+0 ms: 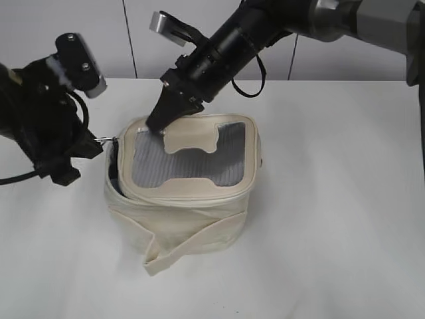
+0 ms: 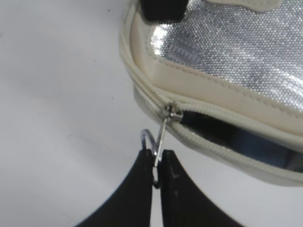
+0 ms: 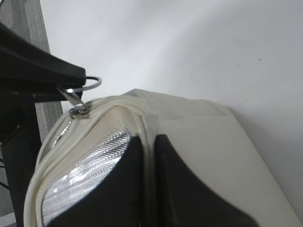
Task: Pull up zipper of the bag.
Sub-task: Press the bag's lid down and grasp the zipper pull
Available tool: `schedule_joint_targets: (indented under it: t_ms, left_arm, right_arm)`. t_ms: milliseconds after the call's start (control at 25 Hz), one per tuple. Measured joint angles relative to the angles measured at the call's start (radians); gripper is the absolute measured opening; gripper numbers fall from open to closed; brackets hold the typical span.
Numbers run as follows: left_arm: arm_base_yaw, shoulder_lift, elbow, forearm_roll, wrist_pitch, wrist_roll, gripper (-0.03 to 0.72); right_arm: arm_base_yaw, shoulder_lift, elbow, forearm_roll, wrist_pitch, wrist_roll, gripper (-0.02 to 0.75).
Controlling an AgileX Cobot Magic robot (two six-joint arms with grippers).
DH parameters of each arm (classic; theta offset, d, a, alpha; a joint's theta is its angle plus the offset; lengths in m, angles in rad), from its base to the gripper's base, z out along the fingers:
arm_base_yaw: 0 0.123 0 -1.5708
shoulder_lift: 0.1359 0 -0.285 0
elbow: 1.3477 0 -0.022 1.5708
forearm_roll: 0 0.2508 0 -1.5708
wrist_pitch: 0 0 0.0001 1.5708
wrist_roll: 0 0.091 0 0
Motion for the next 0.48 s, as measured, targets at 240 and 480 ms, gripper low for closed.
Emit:
schedule_joint_targets:
  t_ms: [240, 480]
  left_arm:
    - [-0.077, -0.086, 0.146, -0.010, -0.140, -0.028, 0.020]
    - [-0.109, -0.109, 0.215, -0.079, -0.133, -0.048, 0.027]
  right_arm:
    - [0.002, 0.000, 0.003, -0.005, 0.001, 0.015, 0.046]
    - [0.002, 0.000, 0.005, -0.015, 0.002, 0.037, 0.046]
